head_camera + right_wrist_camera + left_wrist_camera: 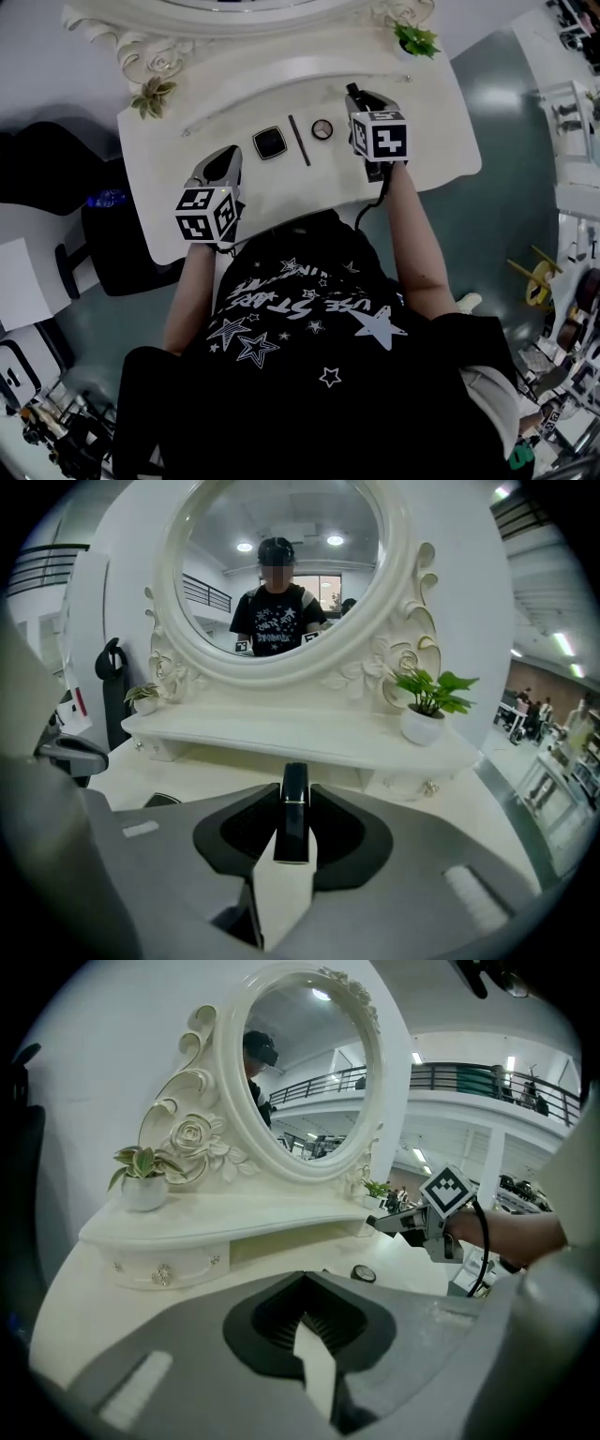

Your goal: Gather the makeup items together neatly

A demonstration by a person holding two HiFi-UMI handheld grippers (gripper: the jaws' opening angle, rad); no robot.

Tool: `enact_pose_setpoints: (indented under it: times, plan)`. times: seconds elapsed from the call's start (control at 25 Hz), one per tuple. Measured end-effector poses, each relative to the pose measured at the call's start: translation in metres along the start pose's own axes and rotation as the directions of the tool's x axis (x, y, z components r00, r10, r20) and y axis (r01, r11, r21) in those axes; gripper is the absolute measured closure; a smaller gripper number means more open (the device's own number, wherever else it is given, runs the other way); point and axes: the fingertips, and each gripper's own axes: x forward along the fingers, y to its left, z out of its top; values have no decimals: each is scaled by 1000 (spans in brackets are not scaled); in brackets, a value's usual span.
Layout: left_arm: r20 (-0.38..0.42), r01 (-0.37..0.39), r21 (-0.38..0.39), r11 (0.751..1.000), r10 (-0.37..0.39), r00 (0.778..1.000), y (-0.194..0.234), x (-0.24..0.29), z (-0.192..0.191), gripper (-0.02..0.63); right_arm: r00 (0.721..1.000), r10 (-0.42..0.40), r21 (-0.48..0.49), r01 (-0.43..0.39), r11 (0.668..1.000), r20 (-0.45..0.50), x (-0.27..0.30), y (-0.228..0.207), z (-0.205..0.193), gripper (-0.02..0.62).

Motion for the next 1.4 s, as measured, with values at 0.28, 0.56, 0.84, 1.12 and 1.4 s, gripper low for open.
enact_pose_setpoints:
  times: [0.28, 0.56, 0.84, 1.12, 1.4]
  plan:
    - [-32, 30, 8, 1000, -30, 999, 3, -7, -14, 604, 998, -45, 62, 48, 997, -46, 1, 5, -39, 466]
    - [-61, 44, 5, 999, -44, 997, 9, -7, -27, 604, 995, -66, 84, 73, 994, -73, 10, 10, -63, 466]
    - [-83, 51, -6, 999, -51, 995, 11, -6, -36, 604, 991, -76, 81, 85, 993, -107, 25, 12, -79, 466]
    - [-90, 44, -17, 999, -45, 995, 17, -9, -40, 604, 989, -78, 75, 88, 993, -125, 34, 13, -87, 465]
    - [-86, 44, -16, 999, -46, 995, 24, -15, -42, 604, 987, -102, 63, 110, 992, -122, 34, 13, -87, 462]
